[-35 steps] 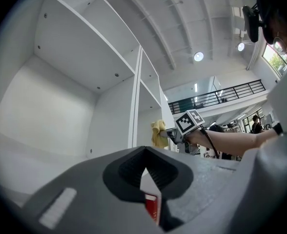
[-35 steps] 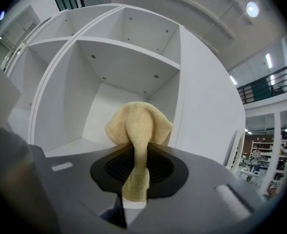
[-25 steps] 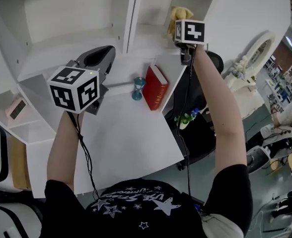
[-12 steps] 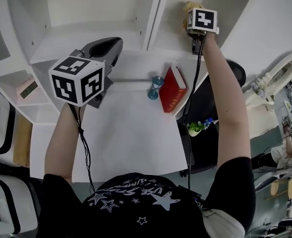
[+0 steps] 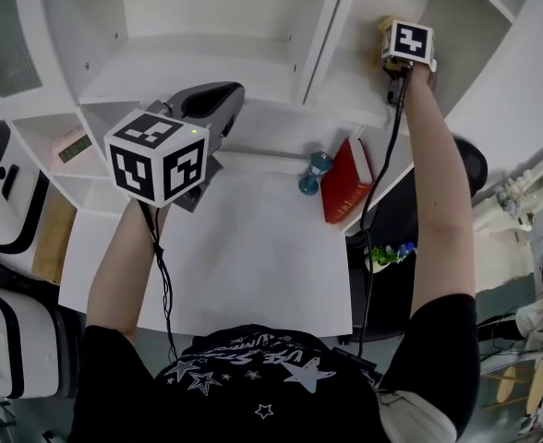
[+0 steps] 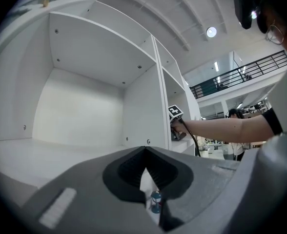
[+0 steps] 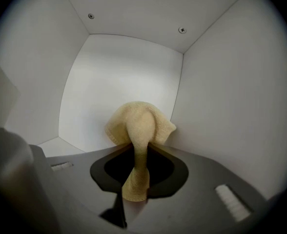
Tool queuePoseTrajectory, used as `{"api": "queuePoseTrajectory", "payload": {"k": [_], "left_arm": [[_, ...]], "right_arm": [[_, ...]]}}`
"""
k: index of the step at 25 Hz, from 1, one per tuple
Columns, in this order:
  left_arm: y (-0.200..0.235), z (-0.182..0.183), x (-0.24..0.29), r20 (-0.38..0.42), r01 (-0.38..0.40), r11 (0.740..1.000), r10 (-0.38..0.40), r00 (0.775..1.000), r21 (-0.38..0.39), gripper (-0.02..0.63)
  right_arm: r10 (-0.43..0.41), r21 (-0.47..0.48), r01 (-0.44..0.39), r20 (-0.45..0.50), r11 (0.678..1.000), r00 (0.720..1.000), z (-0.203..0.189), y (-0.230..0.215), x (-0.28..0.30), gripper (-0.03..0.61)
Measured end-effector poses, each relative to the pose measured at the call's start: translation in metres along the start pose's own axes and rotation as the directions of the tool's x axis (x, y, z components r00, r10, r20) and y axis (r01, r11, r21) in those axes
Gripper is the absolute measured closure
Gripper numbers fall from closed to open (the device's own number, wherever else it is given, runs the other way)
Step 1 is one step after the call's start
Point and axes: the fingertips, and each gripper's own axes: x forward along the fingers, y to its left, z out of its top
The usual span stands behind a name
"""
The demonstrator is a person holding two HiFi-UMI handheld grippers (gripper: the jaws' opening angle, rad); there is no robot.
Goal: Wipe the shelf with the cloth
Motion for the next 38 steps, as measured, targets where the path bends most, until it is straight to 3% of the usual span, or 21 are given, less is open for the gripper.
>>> {"api": "queuePoseTrajectory", "payload": {"k": [15,31,38], "left_arm": [[0.003,0.0,-0.005,0.003,-0.031,0.999,0.031,1.0,0.019,0.612],[-0.029,-0.002,-0.004,0.019,0.157,0.988,-0.157,0.987,-0.006,0.612],[-0.033,-0.01,-0.018,0.004,0.208,0.978,-0.208,0.978,-0.026,0.612]], "right_arm": [[-0.021,0.057,0.022,-0.005,0.998,1.0,-0.008,-0.011,-0.014,0.494],[-0.077,0.074,0.078,-0.019,0.994,0.997,-0.038,-0.023,-0.106,0.494],[-0.168,0.039,0.169,-0.025,0.985,0.986,-0.06,-0.035,-0.137,0.492]]}}
